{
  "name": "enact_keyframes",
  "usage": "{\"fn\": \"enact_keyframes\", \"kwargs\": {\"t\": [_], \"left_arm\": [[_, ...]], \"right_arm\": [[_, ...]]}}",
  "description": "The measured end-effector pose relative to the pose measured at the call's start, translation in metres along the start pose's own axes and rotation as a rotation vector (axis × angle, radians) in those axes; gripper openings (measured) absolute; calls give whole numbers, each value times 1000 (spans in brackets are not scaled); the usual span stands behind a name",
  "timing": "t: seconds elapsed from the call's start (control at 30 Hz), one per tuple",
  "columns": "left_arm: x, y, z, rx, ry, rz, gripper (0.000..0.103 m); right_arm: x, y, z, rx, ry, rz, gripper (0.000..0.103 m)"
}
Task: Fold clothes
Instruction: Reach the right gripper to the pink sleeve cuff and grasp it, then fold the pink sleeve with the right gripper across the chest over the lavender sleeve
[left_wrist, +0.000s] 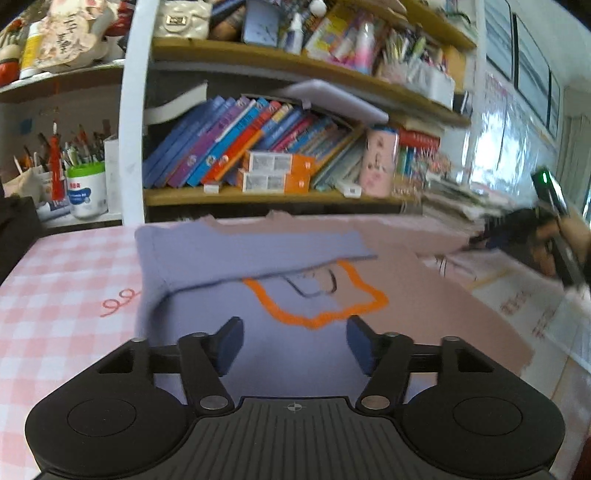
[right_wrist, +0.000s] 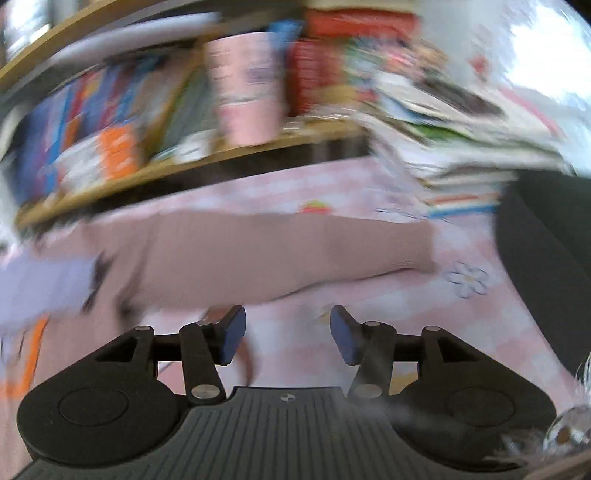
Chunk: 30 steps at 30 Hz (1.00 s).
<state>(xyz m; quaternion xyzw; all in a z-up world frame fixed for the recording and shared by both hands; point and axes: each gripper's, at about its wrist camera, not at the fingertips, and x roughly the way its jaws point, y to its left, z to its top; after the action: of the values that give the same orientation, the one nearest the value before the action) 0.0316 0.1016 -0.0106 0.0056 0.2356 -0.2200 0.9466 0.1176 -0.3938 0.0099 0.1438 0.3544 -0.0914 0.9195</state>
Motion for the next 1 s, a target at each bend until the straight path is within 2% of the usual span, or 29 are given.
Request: {"fn": "enact_keyframes", "kwargs": {"t": [0.07,0.2,0.33,0.43,0.57,0.6,0.7,0.8,0.9,1.0], "left_arm": [[2,-3,-5,30,17,21,76],[2,-6,-10,81,32,61,84],[1,-9,-12,114,36,77,94],[3,-14,-12,146,45,92,96],[5,-20,-13,185,57,105,96],[5,-22,-13,192,58,106,97],[6,-22,-13,198,61,116,99],[7,-22,-13,198,64,135,99],[7,-23,-13,210,63,142,99],[7,-26,-14,229,65,147,100]], "right_arm": [[10,-22,13,120,17,-5,49],[33,-47,27,268,41,-27,49],[46,-54,33,332,29,-64,45],[52,-57,36,368,11,-97,36],[55,-59,36,370,-2,-143,10],[56,-59,36,371,-2,-146,6],[45,-46,39,331,-45,-147,5],[17,-13,51,242,-142,-92,5],[-14,33,71,166,-232,38,5],[-41,95,90,49,-303,174,5]]}}
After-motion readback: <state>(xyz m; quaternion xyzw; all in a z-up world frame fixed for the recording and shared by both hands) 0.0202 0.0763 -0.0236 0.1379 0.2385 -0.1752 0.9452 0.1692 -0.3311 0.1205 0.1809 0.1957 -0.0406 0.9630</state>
